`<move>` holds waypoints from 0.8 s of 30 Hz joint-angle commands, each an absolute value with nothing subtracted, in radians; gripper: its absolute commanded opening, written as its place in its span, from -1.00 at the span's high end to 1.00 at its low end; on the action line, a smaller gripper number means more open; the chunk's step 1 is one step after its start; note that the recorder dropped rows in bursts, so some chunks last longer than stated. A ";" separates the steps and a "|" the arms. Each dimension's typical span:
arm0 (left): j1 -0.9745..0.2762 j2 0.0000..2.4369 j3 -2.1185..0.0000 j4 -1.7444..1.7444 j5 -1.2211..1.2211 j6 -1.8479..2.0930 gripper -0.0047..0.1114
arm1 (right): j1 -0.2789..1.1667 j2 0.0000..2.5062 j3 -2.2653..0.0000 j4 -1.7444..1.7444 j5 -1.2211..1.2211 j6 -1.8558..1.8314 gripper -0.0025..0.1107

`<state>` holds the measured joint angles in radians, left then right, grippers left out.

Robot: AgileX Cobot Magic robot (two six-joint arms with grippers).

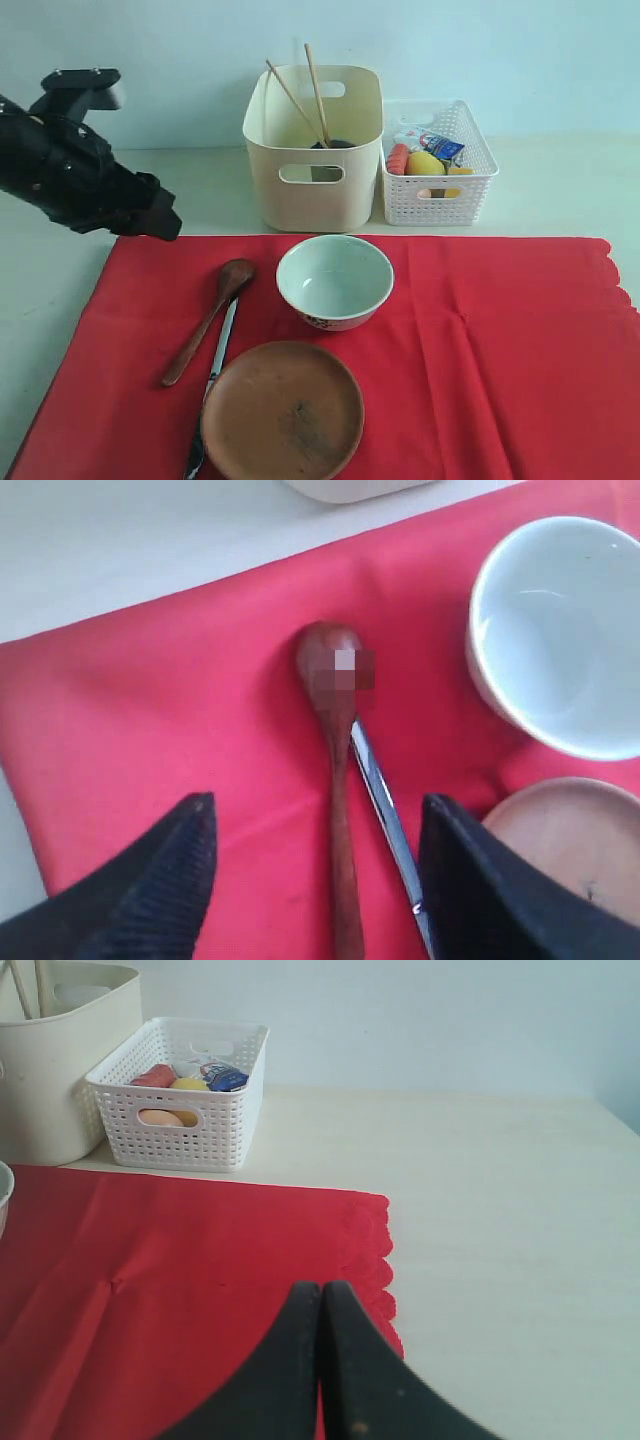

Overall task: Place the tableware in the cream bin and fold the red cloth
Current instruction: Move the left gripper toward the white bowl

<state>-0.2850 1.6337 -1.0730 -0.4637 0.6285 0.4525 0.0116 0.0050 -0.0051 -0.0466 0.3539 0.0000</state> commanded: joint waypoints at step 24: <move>-0.547 2.098 -1.593 -0.301 0.675 0.305 -0.09 | 0.005 0.000 0.000 -0.050 0.342 0.000 0.96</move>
<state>-0.5462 2.0740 -1.5600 -0.3619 0.6773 0.3709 0.0116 0.0050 -0.0051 -0.0466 0.3539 0.0000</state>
